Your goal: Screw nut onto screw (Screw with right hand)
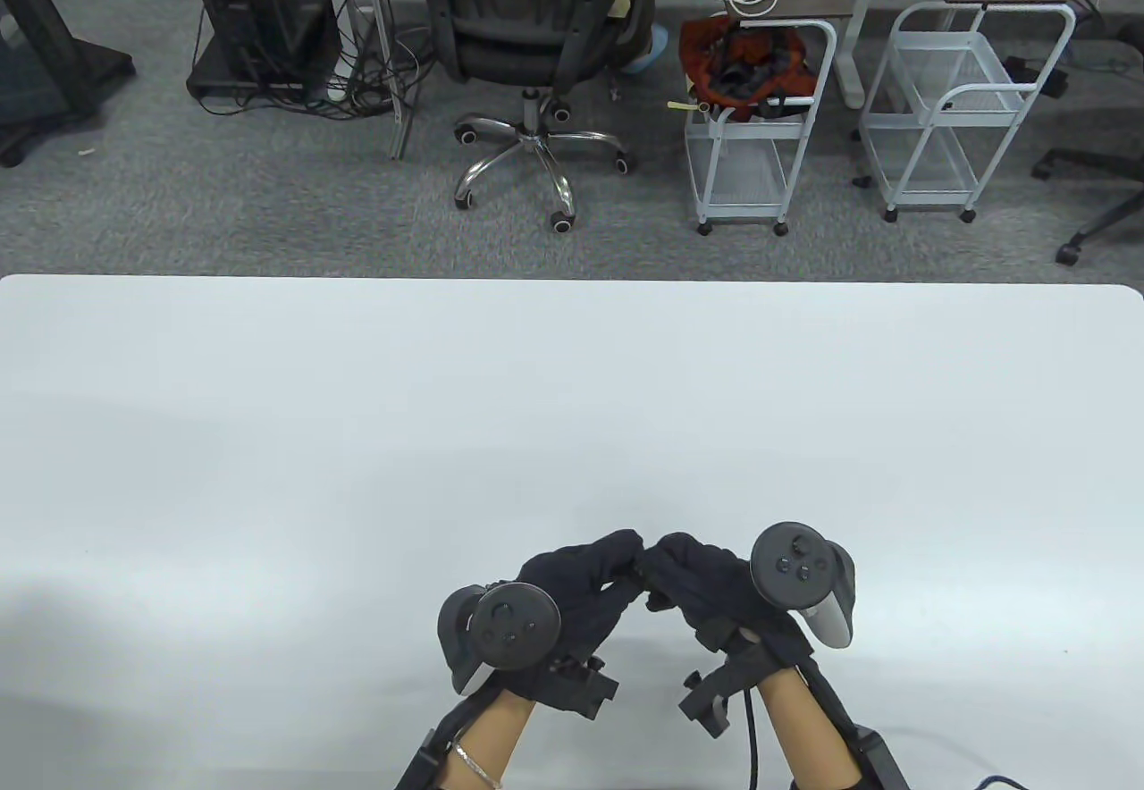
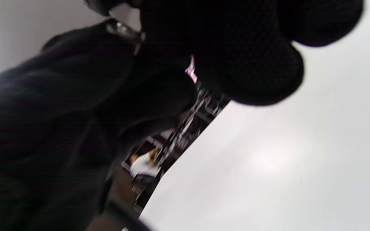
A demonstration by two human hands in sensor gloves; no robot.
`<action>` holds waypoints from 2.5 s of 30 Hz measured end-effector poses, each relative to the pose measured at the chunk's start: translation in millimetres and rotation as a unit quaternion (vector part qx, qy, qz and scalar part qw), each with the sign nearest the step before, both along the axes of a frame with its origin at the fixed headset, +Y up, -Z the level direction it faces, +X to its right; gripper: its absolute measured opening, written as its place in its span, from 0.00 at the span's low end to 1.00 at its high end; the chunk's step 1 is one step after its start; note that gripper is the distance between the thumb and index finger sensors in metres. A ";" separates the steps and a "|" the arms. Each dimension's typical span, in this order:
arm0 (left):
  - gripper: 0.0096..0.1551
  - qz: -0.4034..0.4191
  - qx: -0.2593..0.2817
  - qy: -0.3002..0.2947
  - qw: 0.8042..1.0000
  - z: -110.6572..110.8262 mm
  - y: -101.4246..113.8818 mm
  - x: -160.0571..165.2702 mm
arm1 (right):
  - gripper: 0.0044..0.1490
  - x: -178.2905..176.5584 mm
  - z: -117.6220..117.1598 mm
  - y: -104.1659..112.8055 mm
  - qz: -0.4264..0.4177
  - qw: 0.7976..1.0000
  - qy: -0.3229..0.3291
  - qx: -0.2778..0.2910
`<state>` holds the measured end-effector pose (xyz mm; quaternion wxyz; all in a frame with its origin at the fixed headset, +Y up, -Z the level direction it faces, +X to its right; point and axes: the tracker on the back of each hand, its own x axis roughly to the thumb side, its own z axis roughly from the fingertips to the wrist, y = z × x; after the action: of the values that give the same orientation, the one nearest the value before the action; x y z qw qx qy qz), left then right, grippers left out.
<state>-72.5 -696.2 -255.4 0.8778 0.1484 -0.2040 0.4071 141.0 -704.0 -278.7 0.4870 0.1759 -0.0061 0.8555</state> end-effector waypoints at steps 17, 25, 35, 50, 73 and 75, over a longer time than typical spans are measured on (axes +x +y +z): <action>0.22 0.002 0.009 0.007 1.000 1.3 1.4 -1.2 | 0.31 1.7 -0.3 4.0 0.007 0.994 0.087 -0.058; 0.22 0.010 0.006 0.007 1.000 2.3 1.4 0.2 | 0.32 2.6 -0.2 6.7 0.005 0.994 0.091 -0.057; 0.22 0.012 0.009 0.008 1.000 2.1 1.9 0.0 | 0.33 1.8 0.4 7.4 -0.001 0.993 0.097 -0.065; 0.22 0.028 0.005 -0.009 1.000 2.3 2.3 2.3 | 0.31 3.6 0.4 6.7 -0.016 1.000 -0.014 0.020; 0.22 0.038 -0.002 -0.008 0.999 2.0 2.7 0.3 | 0.31 3.2 0.9 7.4 -0.014 1.000 0.027 -0.003; 0.22 0.039 0.000 0.004 0.999 1.7 3.0 -1.5 | 0.32 2.2 -0.4 8.3 -0.022 0.996 0.078 -0.028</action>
<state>-74.0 -693.2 -253.7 0.8621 0.1577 -0.1944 0.4405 143.2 -695.7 -279.1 0.5092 0.2283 0.0519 0.8282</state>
